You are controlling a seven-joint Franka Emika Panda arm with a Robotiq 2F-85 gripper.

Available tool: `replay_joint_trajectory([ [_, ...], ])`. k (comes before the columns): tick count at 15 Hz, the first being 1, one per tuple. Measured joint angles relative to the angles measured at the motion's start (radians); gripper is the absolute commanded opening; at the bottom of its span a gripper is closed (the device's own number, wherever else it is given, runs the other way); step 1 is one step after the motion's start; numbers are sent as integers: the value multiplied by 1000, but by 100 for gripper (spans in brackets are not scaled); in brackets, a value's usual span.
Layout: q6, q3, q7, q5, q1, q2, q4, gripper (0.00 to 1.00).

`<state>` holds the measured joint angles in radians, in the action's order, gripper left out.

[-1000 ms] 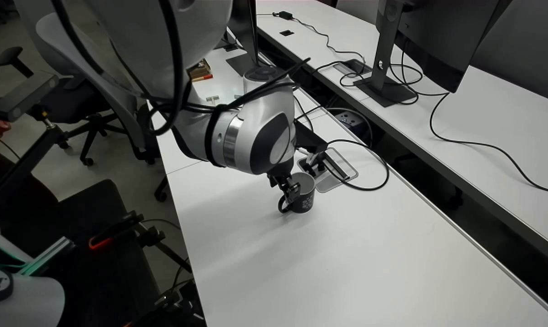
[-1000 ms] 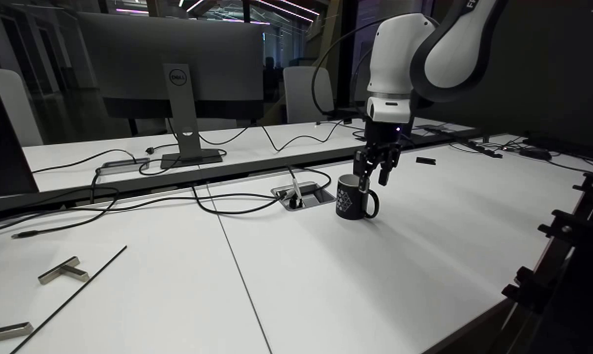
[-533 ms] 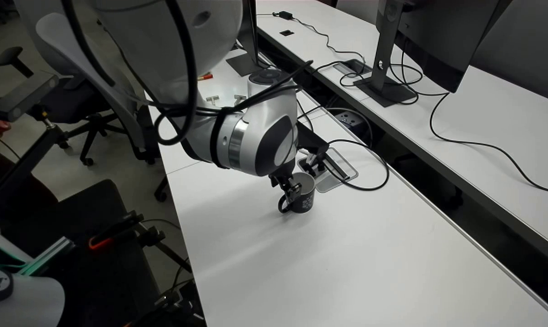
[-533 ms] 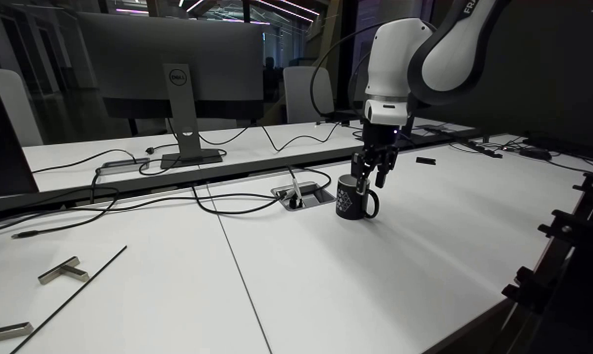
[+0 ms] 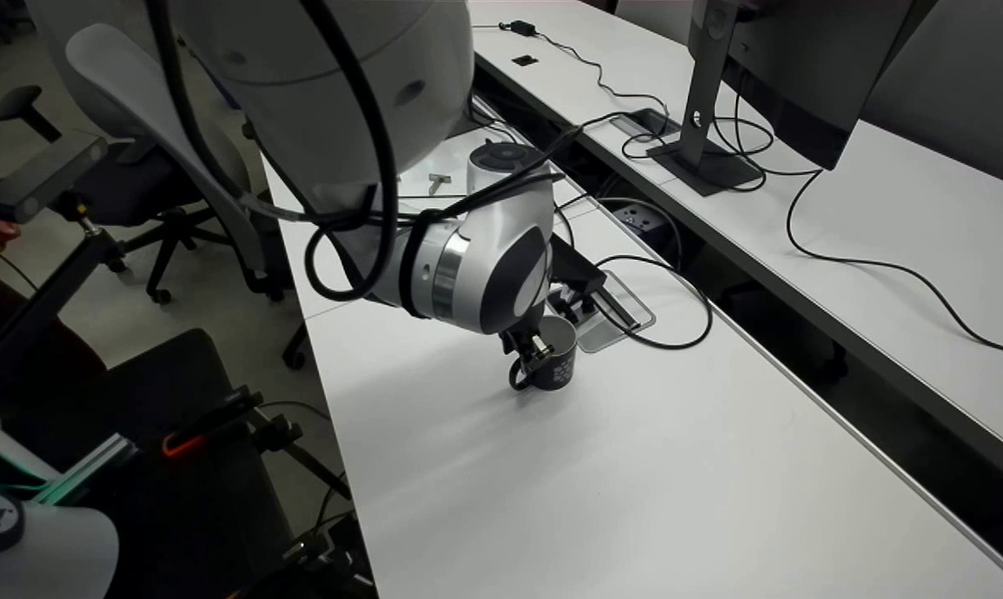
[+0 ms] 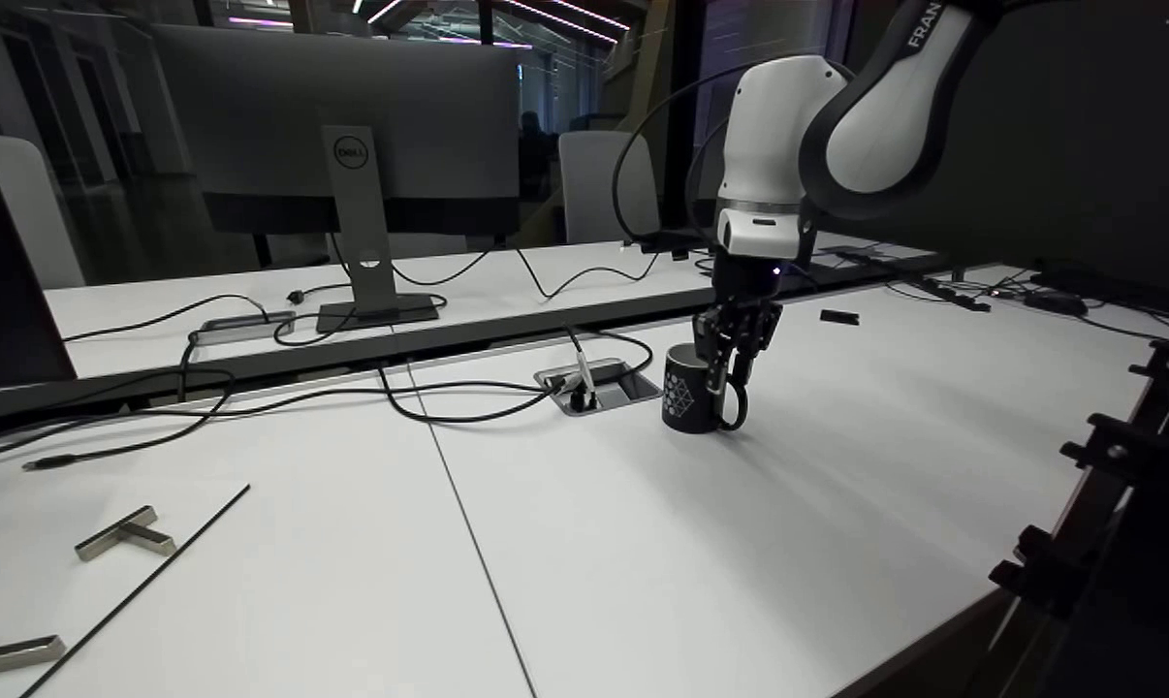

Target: Move the cup to the right

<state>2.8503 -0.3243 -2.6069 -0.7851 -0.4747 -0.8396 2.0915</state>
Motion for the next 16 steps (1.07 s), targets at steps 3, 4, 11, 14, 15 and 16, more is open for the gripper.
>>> replay_joint_trajectory([
  [3, -12, -18, 0, -11, -24, -19, -14, 0],
  [4, -14, -23, 0, -13, -31, -23, -18, 3],
  [11, -29, -45, 0, -17, -56, -32, -25, 4],
  [14, -25, -43, 0, -17, -56, -32, -27, 4],
  [15, -22, -40, 0, -17, -56, -31, -27, 4],
  [16, -16, -37, 0, -17, -56, -30, -27, 4],
])
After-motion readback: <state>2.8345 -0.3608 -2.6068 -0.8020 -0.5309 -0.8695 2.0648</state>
